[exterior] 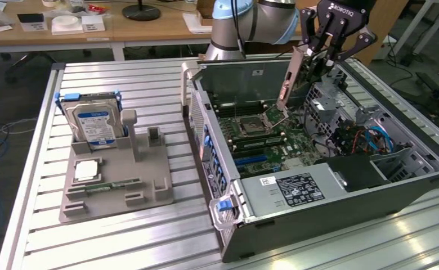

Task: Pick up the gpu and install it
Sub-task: 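Insert the gpu into the slot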

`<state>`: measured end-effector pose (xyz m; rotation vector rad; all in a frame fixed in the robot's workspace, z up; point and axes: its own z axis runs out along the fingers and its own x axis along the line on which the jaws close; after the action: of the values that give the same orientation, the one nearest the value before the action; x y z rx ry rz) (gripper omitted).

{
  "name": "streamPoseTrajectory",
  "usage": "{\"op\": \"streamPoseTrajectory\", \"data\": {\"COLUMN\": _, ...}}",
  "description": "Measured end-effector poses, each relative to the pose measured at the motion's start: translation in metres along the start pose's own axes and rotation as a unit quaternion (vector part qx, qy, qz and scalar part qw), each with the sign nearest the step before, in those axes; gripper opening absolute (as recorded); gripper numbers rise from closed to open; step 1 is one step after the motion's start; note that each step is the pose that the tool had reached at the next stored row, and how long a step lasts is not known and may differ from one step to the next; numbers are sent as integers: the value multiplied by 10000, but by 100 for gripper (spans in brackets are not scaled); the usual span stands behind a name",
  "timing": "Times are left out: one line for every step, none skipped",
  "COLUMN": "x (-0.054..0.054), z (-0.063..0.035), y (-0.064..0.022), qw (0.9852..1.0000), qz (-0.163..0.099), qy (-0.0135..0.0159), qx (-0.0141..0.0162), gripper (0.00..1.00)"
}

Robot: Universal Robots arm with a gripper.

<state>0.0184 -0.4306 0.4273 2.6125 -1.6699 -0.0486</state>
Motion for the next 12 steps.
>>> {"op": "streamPoseTrajectory", "data": {"x": 0, "z": 0, "y": 0, "qw": 10000, "qz": 0, "qy": 0, "qx": 0, "gripper": 28}}
{"op": "streamPoseTrajectory", "data": {"x": 0, "z": 0, "y": 0, "qw": 10000, "qz": 0, "qy": 0, "qx": 0, "gripper": 28}}
{"op": "streamPoseTrajectory", "data": {"x": 0, "z": 0, "y": 0, "qw": 10000, "qz": 0, "qy": 0, "qx": 0, "gripper": 28}}
{"op": "streamPoseTrajectory", "data": {"x": 0, "z": 0, "y": 0, "qw": 10000, "qz": 0, "qy": 0, "qx": 0, "gripper": 28}}
{"op": "streamPoseTrajectory", "data": {"x": 0, "z": 0, "y": 0, "qw": 10000, "qz": 0, "qy": 0, "qx": 0, "gripper": 28}}
{"op": "streamPoseTrajectory", "data": {"x": 0, "z": 0, "y": 0, "qw": 10000, "qz": 0, "qy": 0, "qx": 0, "gripper": 28}}
{"op": "streamPoseTrajectory", "data": {"x": 0, "z": 0, "y": 0, "qw": 10000, "qz": 0, "qy": 0, "qx": 0, "gripper": 28}}
{"op": "streamPoseTrajectory", "data": {"x": 0, "z": 0, "y": 0, "qw": 10000, "qz": 0, "qy": 0, "qx": 0, "gripper": 28}}
{"op": "streamPoseTrajectory", "data": {"x": 0, "z": 0, "y": 0, "qw": 10000, "qz": 0, "qy": 0, "qx": 0, "gripper": 28}}
{"op": "streamPoseTrajectory", "data": {"x": 0, "z": 0, "y": 0, "qw": 10000, "qz": 0, "qy": 0, "qx": 0, "gripper": 28}}
{"op": "streamPoseTrajectory", "data": {"x": 0, "z": 0, "y": 0, "qw": 10000, "qz": 0, "qy": 0, "qx": 0, "gripper": 28}}
{"op": "streamPoseTrajectory", "data": {"x": 0, "z": 0, "y": 0, "qw": 10000, "qz": 0, "qy": 0, "qx": 0, "gripper": 28}}
